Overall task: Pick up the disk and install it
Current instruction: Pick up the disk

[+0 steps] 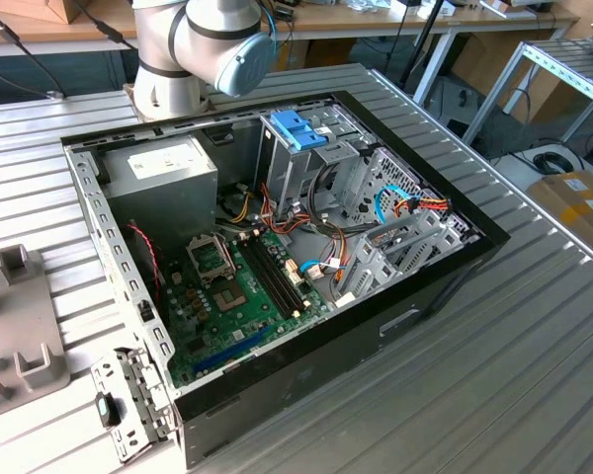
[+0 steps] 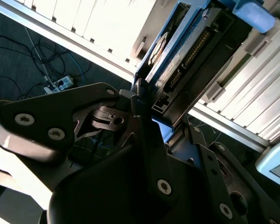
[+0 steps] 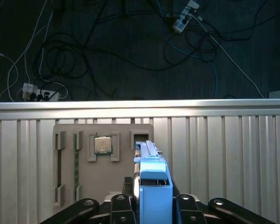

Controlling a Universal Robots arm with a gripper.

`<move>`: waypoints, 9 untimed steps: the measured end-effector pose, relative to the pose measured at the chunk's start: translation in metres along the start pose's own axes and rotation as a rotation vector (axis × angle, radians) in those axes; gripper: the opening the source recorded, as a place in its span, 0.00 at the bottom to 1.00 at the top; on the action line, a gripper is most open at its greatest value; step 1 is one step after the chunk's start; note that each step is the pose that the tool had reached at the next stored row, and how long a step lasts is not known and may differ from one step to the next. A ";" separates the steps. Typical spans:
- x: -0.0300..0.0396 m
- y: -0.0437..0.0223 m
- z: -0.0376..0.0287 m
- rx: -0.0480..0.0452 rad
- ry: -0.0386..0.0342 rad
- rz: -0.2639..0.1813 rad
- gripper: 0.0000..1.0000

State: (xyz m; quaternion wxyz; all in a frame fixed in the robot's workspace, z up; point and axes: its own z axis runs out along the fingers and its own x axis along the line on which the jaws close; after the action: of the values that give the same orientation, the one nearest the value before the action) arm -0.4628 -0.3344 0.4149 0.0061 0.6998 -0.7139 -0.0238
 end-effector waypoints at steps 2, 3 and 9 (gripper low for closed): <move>0.0000 0.0000 -0.0007 0.0000 0.0000 0.000 0.37; 0.0000 0.0001 -0.0010 0.0000 0.0000 0.000 0.37; -0.0001 0.0001 -0.0031 0.0001 0.0000 0.000 0.37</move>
State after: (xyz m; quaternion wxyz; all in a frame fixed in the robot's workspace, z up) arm -0.4628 -0.3344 0.4181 0.0060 0.6998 -0.7139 -0.0238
